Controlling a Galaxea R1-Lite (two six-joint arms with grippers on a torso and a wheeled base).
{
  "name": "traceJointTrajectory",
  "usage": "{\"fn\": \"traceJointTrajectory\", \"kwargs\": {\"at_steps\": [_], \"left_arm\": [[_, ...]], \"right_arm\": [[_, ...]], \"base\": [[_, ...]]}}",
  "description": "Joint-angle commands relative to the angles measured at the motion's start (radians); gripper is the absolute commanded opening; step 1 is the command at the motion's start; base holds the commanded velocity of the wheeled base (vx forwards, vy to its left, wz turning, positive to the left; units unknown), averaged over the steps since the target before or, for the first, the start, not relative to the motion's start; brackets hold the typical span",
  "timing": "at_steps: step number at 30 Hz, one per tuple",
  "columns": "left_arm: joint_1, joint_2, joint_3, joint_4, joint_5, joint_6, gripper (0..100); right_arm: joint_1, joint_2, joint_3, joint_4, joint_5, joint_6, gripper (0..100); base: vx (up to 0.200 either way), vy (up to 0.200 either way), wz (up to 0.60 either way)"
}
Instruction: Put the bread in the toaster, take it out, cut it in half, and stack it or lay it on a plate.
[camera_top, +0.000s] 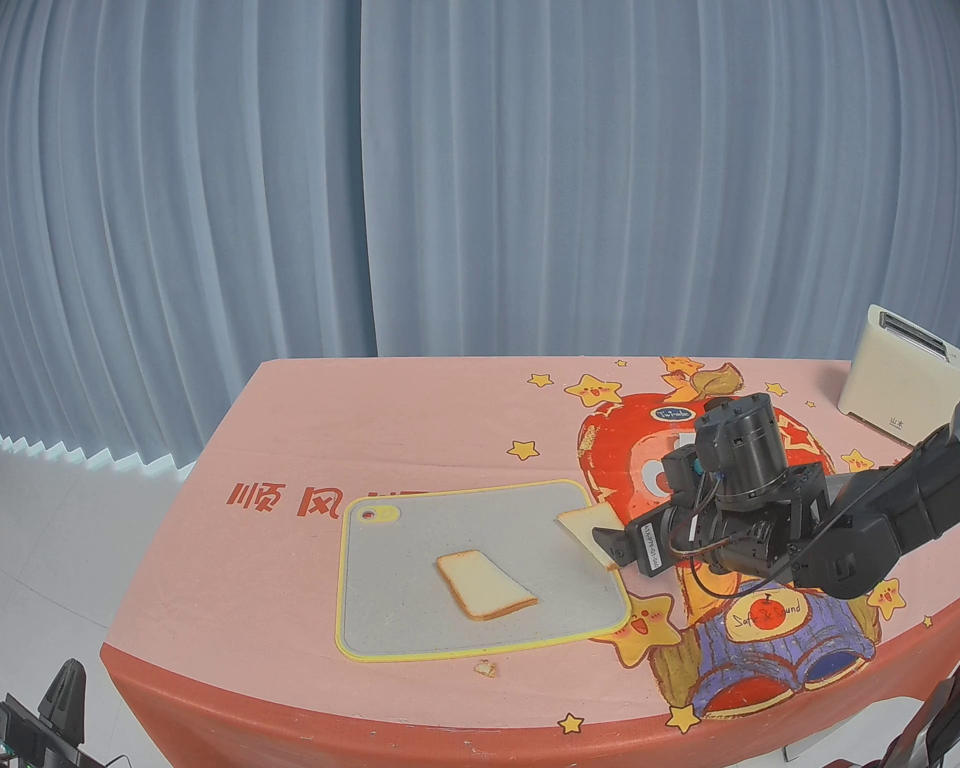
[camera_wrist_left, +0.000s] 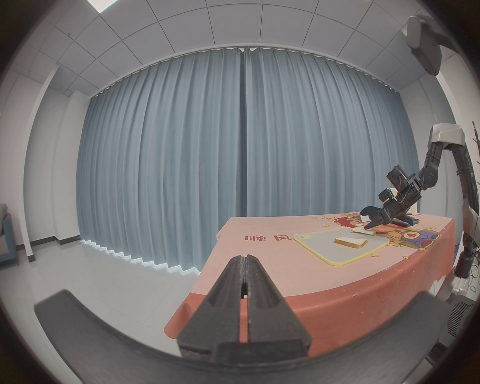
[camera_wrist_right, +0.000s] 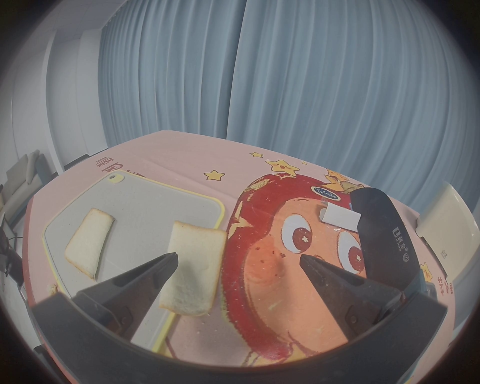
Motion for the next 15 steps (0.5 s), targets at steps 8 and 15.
{"fn": "traceJointTrajectory", "kwargs": {"at_steps": [8,15], "left_arm": [[0.000,-0.016,0.018,-0.001,0.000,0.000,0],[0.000,-0.016,0.018,-0.001,0.000,0.000,0]], "right_arm": [[-0.032,-0.004,0.003,0.000,-0.005,-0.003,100],[-0.041,0.003,0.003,0.000,-0.014,-0.003,100]], "base": [[0.000,0.000,0.00],[0.000,0.000,0.00]]}}
